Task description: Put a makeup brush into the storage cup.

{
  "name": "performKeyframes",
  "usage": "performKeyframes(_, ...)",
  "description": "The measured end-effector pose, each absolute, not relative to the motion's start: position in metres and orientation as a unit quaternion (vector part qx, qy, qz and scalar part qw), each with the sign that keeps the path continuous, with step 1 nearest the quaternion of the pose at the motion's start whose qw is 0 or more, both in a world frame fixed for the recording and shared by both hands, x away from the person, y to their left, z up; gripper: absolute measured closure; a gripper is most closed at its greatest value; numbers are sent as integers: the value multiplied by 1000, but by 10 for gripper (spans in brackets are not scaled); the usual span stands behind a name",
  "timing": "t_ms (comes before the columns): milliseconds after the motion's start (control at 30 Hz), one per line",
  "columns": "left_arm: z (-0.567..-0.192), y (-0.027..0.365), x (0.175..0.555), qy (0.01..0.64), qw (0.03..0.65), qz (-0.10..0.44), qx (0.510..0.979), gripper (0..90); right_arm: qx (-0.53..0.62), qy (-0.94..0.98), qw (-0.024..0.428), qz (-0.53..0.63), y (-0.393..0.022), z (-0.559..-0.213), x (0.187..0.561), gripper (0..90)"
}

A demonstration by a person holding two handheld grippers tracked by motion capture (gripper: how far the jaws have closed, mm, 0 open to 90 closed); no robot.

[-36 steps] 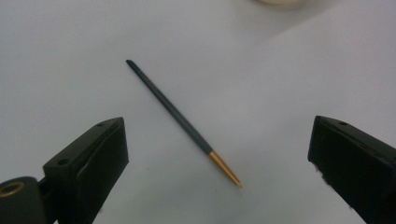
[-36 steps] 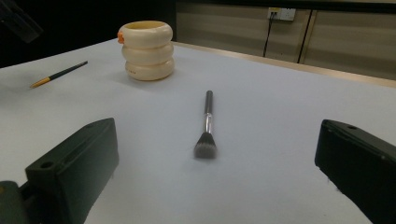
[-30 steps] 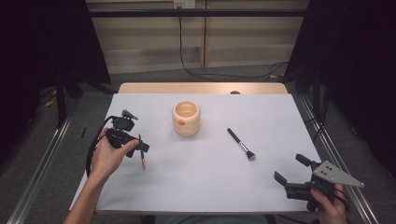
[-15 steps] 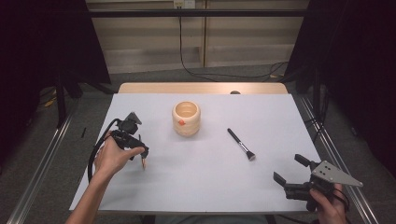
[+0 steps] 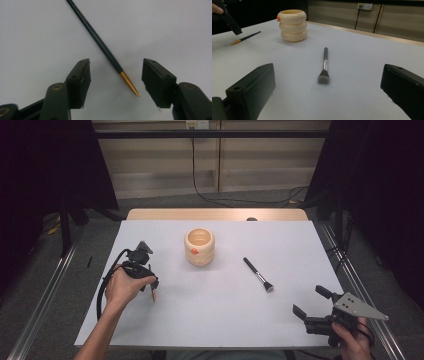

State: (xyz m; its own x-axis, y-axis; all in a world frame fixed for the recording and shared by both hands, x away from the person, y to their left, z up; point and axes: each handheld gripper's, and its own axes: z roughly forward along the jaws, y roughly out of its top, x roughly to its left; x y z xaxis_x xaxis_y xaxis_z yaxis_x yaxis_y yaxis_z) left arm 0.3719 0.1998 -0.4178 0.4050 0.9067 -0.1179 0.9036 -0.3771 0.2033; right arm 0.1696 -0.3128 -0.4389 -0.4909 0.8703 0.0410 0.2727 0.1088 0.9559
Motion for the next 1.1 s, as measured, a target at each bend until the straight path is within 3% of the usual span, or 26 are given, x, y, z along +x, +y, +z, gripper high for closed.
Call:
performKeyframes(467,-427,193,376,531,105,19,841,584,411,694,281,521,-311,-439,170,0)
performKeyframes(667,-434,190,378,534,86,9,841,595,409,695,280,521,-311,-439,170,0)
performKeyframes(767,-438,189,378,538,88,11,838,648,408,696,279,521,-311,-440,170,0)
performKeyframes(867,-441,189,379,546,82,17,834,756,409,695,280,521,-311,-440,170,0)
performKeyframes(1100,-443,186,380,538,71,21,840,773,407,695,280,522,-310,-439,170,0)
